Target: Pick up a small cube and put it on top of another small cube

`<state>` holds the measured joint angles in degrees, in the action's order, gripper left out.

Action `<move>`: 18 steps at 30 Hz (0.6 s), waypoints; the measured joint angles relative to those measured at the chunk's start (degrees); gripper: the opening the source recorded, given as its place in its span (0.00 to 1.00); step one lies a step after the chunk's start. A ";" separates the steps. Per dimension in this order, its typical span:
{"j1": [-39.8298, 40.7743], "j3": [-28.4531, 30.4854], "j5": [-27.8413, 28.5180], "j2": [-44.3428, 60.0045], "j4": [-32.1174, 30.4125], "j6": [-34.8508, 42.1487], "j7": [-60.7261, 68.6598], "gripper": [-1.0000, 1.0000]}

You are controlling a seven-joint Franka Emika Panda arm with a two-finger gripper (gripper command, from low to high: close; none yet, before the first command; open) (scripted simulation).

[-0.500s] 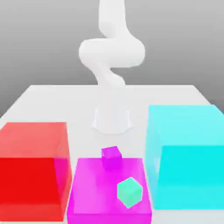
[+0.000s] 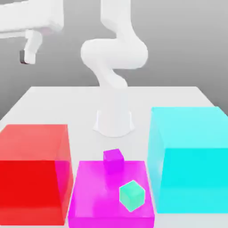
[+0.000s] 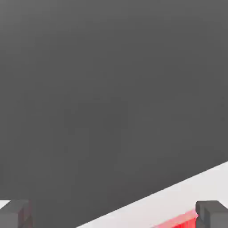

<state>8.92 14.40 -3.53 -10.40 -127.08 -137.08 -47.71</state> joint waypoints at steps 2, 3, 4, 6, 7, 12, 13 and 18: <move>1.49 1.55 -0.56 4.18 0.41 -0.76 -0.20 0.50; 2.79 2.28 -0.85 6.27 0.62 -1.14 -0.29 0.50; 3.64 2.87 -1.15 8.36 0.83 -1.52 -0.38 0.50; 5.64 3.87 -1.69 12.53 1.25 -2.27 -0.60 0.50; 6.58 4.31 -1.91 14.61 1.45 -2.65 -0.75 0.50; 11.42 7.49 -3.44 25.19 0.50 -5.62 -0.98 0.50; 12.38 7.98 -3.91 26.17 -0.52 -6.36 -0.64 0.50; 15.62 9.36 -6.27 25.72 -7.67 -9.85 1.96 0.50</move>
<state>24.54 23.76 -9.80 15.32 -134.75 -146.93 -45.75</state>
